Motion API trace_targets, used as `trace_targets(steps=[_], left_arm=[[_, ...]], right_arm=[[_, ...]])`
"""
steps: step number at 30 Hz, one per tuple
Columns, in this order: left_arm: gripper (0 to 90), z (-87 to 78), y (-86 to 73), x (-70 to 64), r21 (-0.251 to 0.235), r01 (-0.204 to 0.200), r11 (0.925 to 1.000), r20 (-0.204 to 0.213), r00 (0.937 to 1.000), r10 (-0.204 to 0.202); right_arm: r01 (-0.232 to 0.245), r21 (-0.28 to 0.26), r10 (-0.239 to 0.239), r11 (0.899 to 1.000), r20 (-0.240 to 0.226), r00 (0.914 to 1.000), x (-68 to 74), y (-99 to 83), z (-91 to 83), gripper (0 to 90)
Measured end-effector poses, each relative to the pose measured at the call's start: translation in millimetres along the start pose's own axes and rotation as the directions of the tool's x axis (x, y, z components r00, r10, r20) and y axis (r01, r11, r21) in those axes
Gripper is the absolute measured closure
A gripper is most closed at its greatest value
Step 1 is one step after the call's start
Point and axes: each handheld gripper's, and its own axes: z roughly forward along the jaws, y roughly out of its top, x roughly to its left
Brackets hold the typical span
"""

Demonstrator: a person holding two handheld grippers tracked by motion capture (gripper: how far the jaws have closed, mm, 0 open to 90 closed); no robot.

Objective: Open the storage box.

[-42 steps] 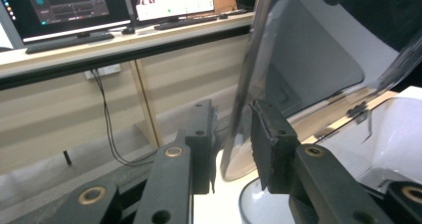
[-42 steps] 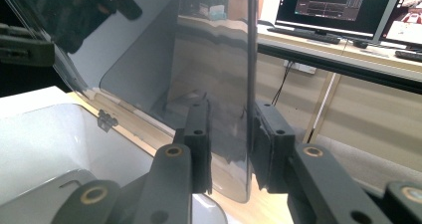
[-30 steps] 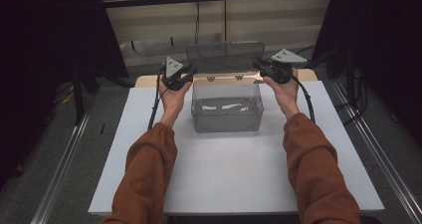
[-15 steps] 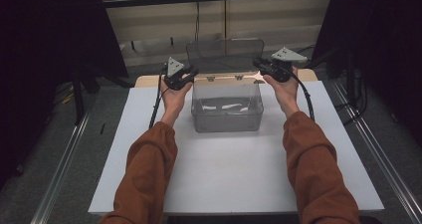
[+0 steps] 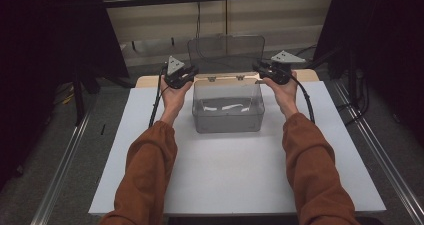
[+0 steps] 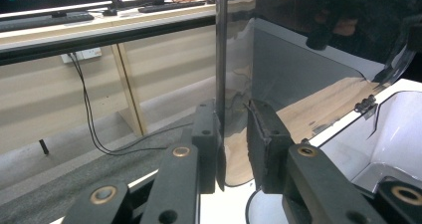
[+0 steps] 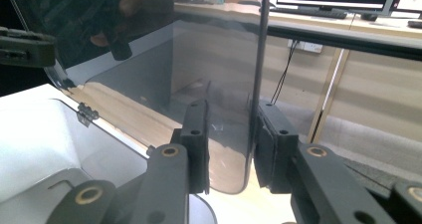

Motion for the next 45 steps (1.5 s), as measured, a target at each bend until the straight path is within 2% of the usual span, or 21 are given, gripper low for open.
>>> trace_targets(steps=[4,7,8,12,15,17,19,22,25,28,30,33,36,40,41,44,45], left_arm=[[75.4,0.3,0.2,0.9,0.004,0.007,1.0,0.002,1.0,-0.007],[75.5,1.9,-0.8,1.9,-0.005,0.023,0.9997,0.007,0.9997,-0.023],[75.5,1.7,-0.6,2.8,0.005,0.018,0.9998,0.007,0.9998,-0.018],[75.5,3.0,-0.7,2.9,0.006,0.026,0.9996,0.003,0.9996,-0.026],[75.5,4.9,-2.5,4.9,0.039,0.018,0.9991,0.007,0.9998,-0.019],[75.5,6.1,-3.9,5.8,0.044,0.015,0.9989,0.007,0.9999,-0.015],[74.8,8.4,-5.0,5.3,0.035,0.059,0.9977,0.012,0.9982,-0.059],[74.3,9.9,-4.9,8.6,0.051,0.083,0.9952,0.028,0.996,-0.085],[74.0,11.0,-3.3,7.6,0.064,0.062,0.996,0.02,0.9978,-0.063],[73.7,12.7,-4.5,9.2,0.083,0.089,0.9925,0.029,0.9954,-0.092],[73.8,13.9,-4.7,8.9,0.085,0.073,0.9937,0.024,0.9969,-0.075],[73.1,15.3,-6.0,8.8,0.088,0.093,0.9918,0.025,0.9951,-0.096],[73.0,16.3,-4.0,9.7,0.105,0.089,0.9905,0.019,0.9957,-0.091],[73.0,17.6,-1.9,9.8,0.124,0.119,0.9851,0.016,0.9924,-0.122],[73.0,18.2,-1.3,9.7,0.125,0.137,0.9826,0.017,0.99,-0.14],[73.0,18.9,1.1,9.6,0.145,0.156,0.977,0.008,0.9872,-0.159],[72.9,19.1,1.6,9.4,0.149,0.175,0.9733,0.008,0.984,-0.178]], right_arm=[[-0.006,0.01,0.006,1.0,0.001,1.0,-1.0,-4.2,3.4,70.3],[-0.027,0.02,0.027,0.999,-0.009,0.9996,-2.0,-8.1,4.9,71.0],[-0.032,0.017,0.032,0.999,-0.008,0.9995,-2.1,-9.3,5.3,71.6],[-0.03,0.019,0.03,0.999,-0.006,0.9995,-2.8,-9.2,6.3,72.4],[-0.035,0.015,0.035,0.999,-0.006,0.9994,-3.3,-10.0,6.6,72.9],[-0.033,0.014,0.034,0.999,-0.006,0.9994,-3.6,-10.1,6.7,73.6],[-0.032,0.015,0.032,0.999,-0.005,0.9995,-3.8,-10.4,6.8,74.0],[-0.031,0.021,0.031,0.999,0.001,0.9995,-4.3,-11.4,7.2,74.7],[-0.036,0.022,0.036,0.999,0.001,0.9994,-5.0,-12.3,8.1,75.2],[-0.05,0.018,0.05,0.999,0.002,0.9987,-5.3,-13.3,9.1,75.5],[-0.051,0.022,0.05,0.998,0.006,0.9987,-5.4,-13.2,9.5,75.8],[-0.05,0.028,0.05,0.998,0.007,0.9987,-6.1,-13.2,9.7,76.3],[-0.055,0.033,0.055,0.998,0.01,0.9985,-6.3,-12.5,11.1,76.2],[-0.076,0.049,0.076,0.996,0.015,0.997,-7.1,-10.7,12.9,76.0],[-0.093,0.055,0.092,0.994,0.015,0.9956,-7.6,-9.6,13.6,76.0],[-0.103,0.07,0.102,0.992,0.019,0.9946,-7.6,-7.6,14.1,76.0],[-0.107,0.076,0.106,0.991,0.018,0.9943,-7.8,-7.1,14.1,76.0]])
